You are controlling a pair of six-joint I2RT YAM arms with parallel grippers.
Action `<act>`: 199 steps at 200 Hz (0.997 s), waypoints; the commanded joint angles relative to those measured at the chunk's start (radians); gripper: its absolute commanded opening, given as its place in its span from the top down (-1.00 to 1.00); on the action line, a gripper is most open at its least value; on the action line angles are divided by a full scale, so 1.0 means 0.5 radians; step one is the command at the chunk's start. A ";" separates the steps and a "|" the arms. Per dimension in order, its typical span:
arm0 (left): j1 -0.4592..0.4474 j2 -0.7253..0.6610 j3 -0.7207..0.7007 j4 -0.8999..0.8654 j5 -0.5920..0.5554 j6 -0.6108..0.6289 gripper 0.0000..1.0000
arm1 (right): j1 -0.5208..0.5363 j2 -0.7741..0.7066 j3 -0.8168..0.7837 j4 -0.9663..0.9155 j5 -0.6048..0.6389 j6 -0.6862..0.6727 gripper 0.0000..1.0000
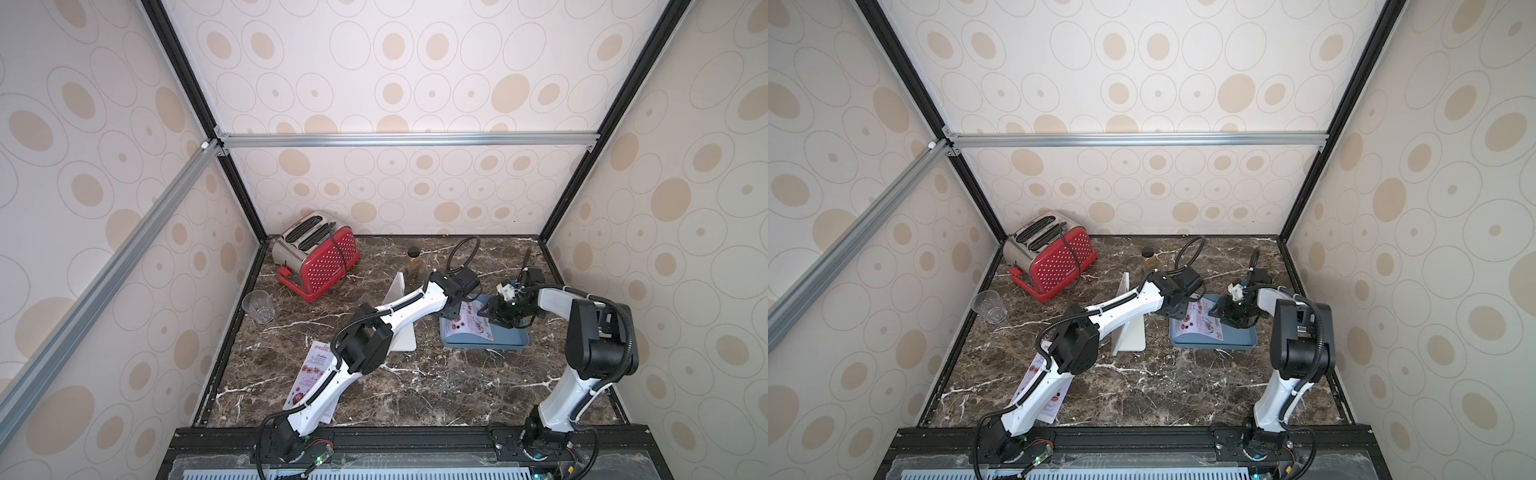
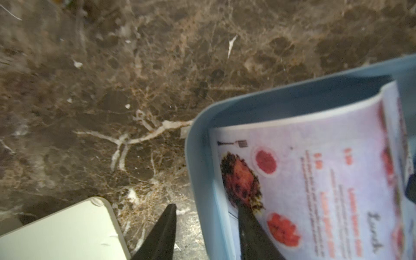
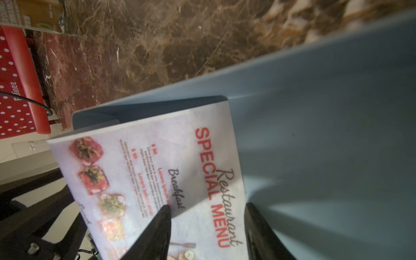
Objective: Replace the menus in the menu holders
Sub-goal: Pick up the menu from the storage box.
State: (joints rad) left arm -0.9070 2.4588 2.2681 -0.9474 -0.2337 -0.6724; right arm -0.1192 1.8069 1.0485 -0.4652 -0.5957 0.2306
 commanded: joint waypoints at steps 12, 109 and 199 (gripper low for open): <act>-0.066 -0.315 -0.057 0.072 -0.352 0.268 -0.09 | 0.002 0.035 -0.051 -0.001 -0.041 0.044 -0.08; -0.493 -0.712 -0.673 0.454 -0.207 1.404 -0.53 | 0.004 0.062 -0.043 0.010 -0.111 0.073 -0.08; -0.539 -0.532 -0.663 0.425 -0.400 1.528 -0.66 | 0.002 0.058 -0.044 0.005 -0.134 0.067 -0.07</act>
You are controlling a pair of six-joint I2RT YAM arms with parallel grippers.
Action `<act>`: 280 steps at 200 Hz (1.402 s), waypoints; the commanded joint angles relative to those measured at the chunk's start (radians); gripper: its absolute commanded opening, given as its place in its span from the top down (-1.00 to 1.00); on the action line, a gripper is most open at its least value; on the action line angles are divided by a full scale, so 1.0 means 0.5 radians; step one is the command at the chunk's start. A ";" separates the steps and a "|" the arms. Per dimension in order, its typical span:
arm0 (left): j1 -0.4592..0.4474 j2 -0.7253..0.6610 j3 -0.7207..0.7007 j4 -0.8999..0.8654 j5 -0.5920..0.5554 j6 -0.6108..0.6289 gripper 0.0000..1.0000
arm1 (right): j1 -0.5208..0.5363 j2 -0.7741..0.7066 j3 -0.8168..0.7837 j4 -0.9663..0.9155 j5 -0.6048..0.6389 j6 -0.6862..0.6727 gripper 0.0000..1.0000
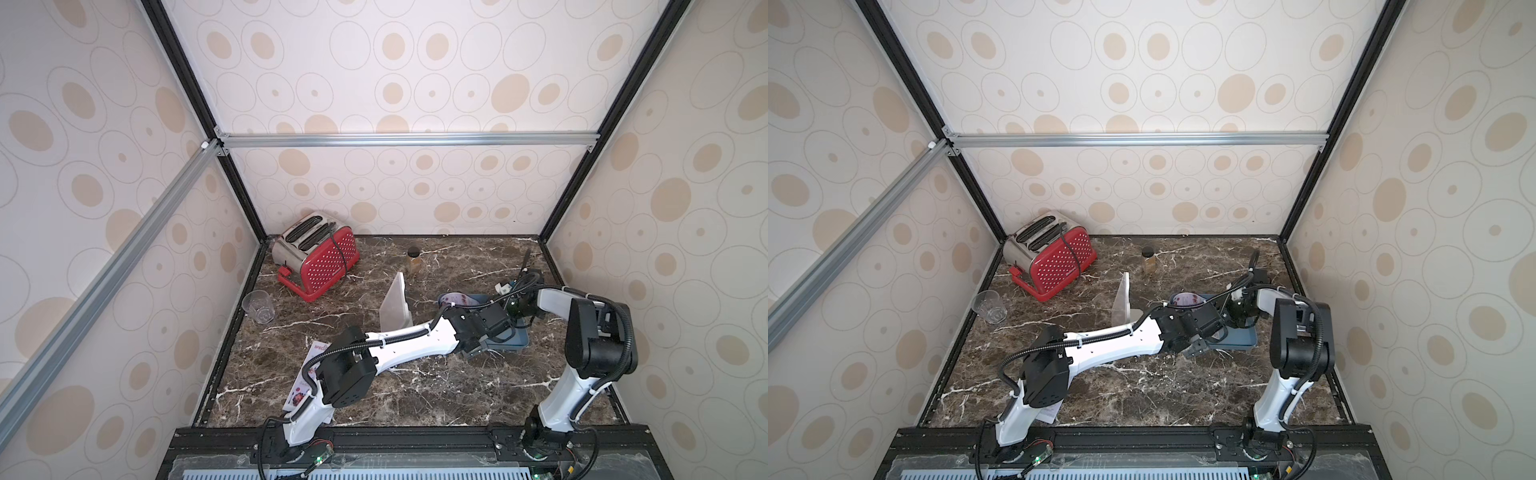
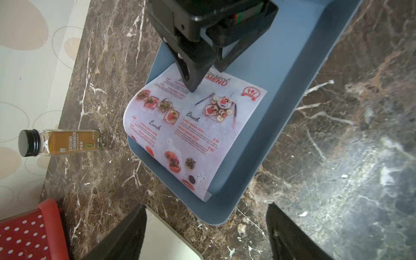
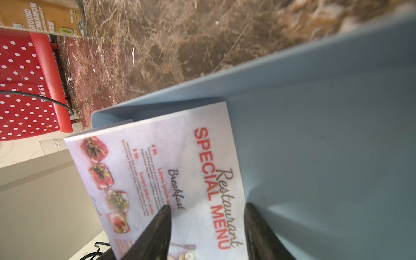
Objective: Replace the menus in the menu holders
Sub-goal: Pick up the menu from the storage box.
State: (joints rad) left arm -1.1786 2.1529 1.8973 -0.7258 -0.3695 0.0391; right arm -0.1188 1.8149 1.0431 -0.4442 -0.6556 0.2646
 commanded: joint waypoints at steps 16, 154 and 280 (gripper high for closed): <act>0.004 0.122 0.102 0.007 -0.206 0.119 -0.64 | 0.001 0.040 -0.034 -0.038 -0.022 -0.004 -0.07; 0.030 0.223 -0.169 0.386 -0.469 0.267 -0.62 | 0.002 0.047 -0.017 -0.077 -0.046 -0.026 -0.07; 0.026 0.283 -0.303 0.628 -0.724 0.465 -0.24 | 0.003 0.028 0.026 -0.165 -0.030 -0.041 -0.07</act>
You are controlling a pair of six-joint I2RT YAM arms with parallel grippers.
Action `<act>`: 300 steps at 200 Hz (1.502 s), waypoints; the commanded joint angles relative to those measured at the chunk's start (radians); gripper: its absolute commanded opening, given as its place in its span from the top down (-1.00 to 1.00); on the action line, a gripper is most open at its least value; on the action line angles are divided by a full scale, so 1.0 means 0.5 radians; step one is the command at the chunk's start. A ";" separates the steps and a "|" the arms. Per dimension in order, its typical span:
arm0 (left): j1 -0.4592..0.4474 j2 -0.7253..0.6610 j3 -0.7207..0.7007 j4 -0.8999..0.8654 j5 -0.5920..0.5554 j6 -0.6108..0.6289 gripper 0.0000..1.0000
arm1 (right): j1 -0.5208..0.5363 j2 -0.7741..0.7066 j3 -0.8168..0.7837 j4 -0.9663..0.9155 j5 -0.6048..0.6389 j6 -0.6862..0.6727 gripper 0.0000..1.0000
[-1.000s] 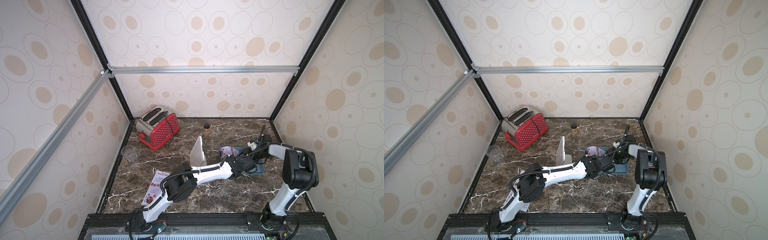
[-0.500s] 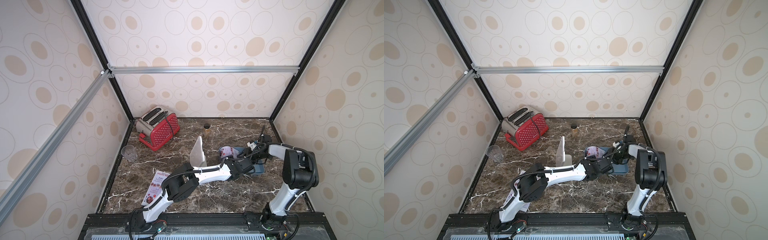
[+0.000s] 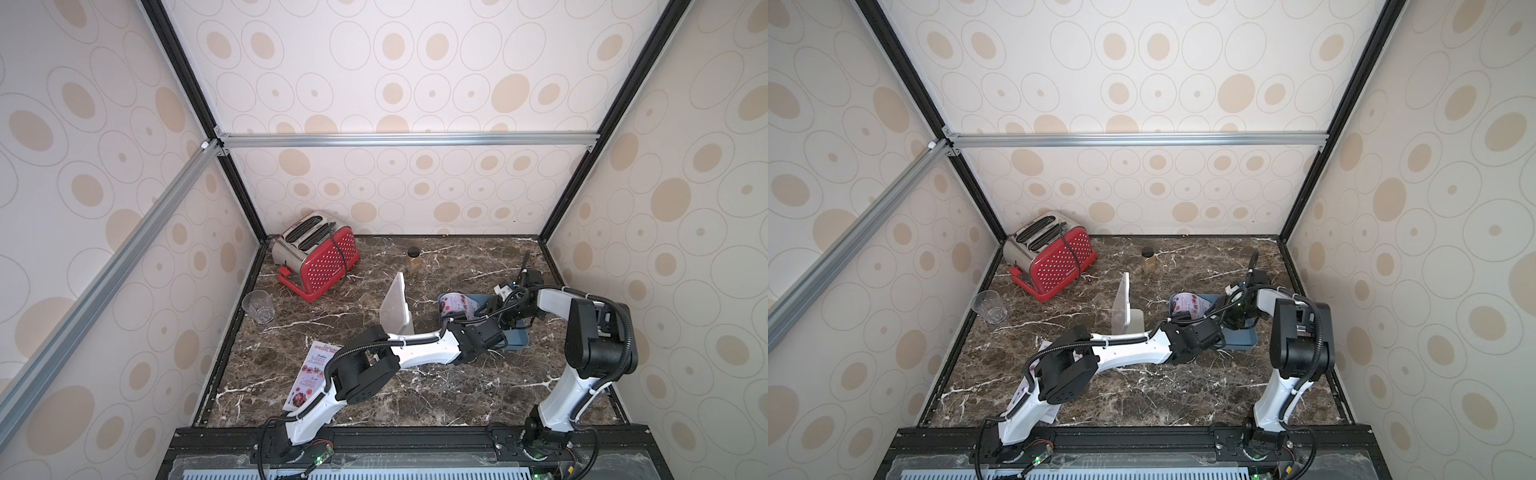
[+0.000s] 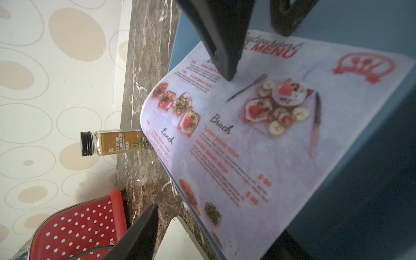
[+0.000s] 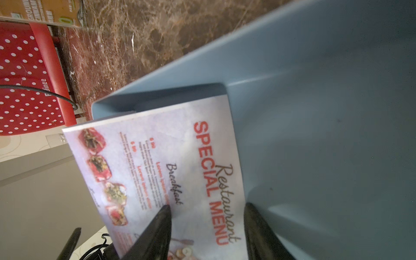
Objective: Replace the menus in the menu holders
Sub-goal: Pick up the menu from the storage box.
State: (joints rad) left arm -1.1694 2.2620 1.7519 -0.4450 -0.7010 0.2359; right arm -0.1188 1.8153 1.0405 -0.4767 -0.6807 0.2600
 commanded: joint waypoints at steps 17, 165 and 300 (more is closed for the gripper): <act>0.009 0.066 -0.026 0.093 -0.061 0.074 -0.12 | 0.003 0.015 0.042 -0.106 0.021 -0.028 -0.07; 0.016 -0.112 -0.103 0.429 -0.248 0.007 1.00 | -0.164 -0.728 0.103 -0.301 0.178 0.352 -0.24; 0.005 -0.568 -0.142 0.522 -0.197 -0.265 1.00 | -0.177 -1.759 -0.059 -0.491 0.228 1.711 -1.00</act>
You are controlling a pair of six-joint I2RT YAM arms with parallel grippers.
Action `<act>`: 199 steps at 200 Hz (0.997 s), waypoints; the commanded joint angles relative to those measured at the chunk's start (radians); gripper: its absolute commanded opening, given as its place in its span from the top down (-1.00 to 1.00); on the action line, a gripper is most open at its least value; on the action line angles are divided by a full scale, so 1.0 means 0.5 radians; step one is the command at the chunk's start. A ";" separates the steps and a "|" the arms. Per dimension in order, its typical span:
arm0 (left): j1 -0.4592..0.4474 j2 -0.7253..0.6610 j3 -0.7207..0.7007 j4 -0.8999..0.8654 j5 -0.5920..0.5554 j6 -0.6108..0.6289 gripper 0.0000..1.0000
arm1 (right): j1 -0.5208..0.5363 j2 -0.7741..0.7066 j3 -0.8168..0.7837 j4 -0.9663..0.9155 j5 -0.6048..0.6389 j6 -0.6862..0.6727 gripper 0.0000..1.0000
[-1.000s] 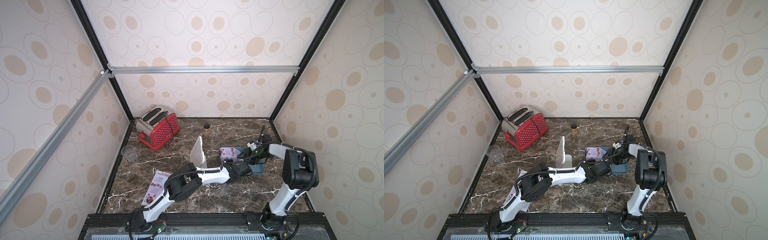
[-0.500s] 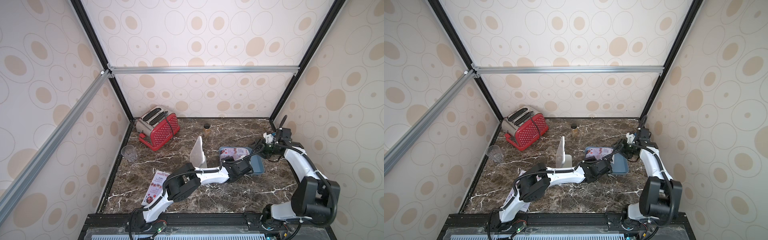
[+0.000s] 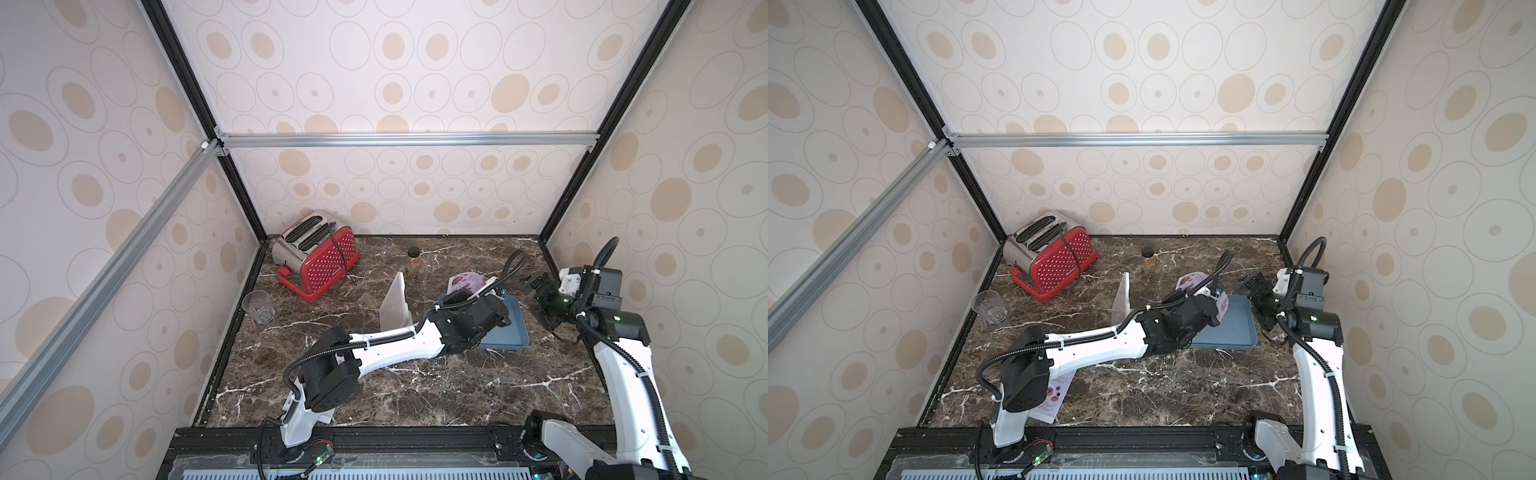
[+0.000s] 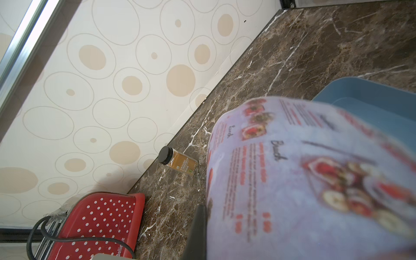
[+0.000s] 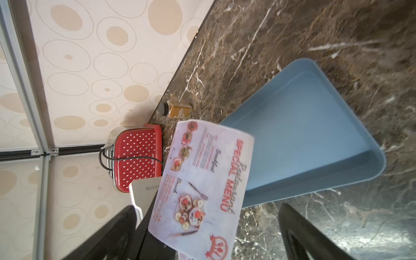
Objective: Replace the menus in the menu holders
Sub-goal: Pick up the menu from the storage box.
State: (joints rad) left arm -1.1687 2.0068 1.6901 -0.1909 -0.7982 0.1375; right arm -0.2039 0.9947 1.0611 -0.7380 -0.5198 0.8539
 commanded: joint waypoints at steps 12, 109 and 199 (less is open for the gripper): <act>0.003 -0.084 -0.015 0.005 0.000 -0.114 1.00 | -0.007 -0.199 -0.134 0.062 -0.042 0.690 -0.99; 0.005 -0.189 0.044 -0.017 0.059 -0.256 1.00 | -0.006 -0.279 -0.421 0.424 -0.297 1.122 -1.00; -0.004 -0.217 0.060 0.014 0.062 -0.260 1.00 | -0.003 -0.151 -0.597 1.243 -0.534 1.615 -0.87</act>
State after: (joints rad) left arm -1.1698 1.9373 1.6817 -0.1959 -0.7639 0.0223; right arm -0.2039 0.9062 0.7925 -0.2687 -0.7551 1.5402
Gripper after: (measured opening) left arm 0.047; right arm 0.963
